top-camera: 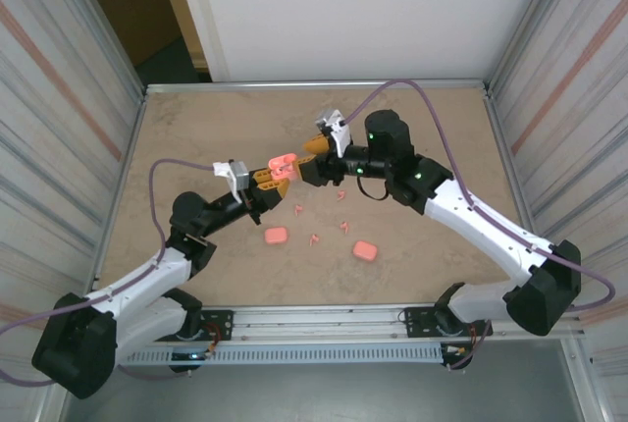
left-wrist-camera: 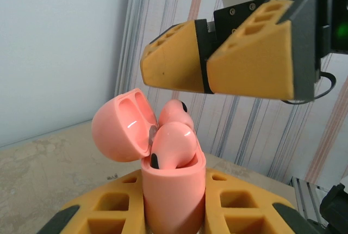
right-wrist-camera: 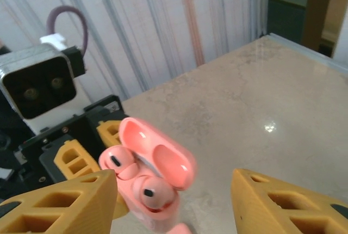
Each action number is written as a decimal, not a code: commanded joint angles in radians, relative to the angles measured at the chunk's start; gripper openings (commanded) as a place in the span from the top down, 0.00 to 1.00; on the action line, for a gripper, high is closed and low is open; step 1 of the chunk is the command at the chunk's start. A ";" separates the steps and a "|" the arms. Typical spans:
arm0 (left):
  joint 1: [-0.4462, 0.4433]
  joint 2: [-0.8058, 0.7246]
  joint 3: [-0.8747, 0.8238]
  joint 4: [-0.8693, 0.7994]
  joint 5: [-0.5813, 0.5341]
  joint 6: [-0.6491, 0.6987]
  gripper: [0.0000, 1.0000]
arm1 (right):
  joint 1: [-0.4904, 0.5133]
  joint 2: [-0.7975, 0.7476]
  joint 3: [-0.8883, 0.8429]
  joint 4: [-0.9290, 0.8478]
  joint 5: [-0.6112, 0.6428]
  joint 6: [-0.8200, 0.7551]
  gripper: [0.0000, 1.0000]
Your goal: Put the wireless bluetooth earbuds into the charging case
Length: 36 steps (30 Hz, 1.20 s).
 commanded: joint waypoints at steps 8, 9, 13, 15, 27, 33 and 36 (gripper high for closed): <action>-0.009 0.014 0.044 0.073 0.025 -0.005 1.00 | -0.066 -0.015 0.011 -0.043 -0.058 0.085 0.41; -0.009 0.016 0.045 0.076 0.025 -0.006 1.00 | -0.066 -0.007 0.014 -0.045 -0.065 0.088 0.41; -0.009 0.016 0.045 0.075 0.024 -0.006 1.00 | -0.063 0.016 0.020 -0.049 -0.070 0.093 0.41; -0.009 0.017 0.045 0.075 0.025 -0.006 1.00 | -0.062 0.024 0.023 -0.051 -0.071 0.093 0.41; -0.009 0.018 0.043 0.075 0.023 -0.006 1.00 | -0.050 0.054 0.036 -0.049 -0.077 0.092 0.40; -0.009 0.016 0.039 0.075 0.019 -0.006 1.00 | -0.045 0.057 0.036 -0.047 -0.094 0.090 0.40; -0.008 0.013 0.036 0.075 0.016 -0.006 1.00 | -0.044 0.054 0.033 -0.047 -0.095 0.089 0.40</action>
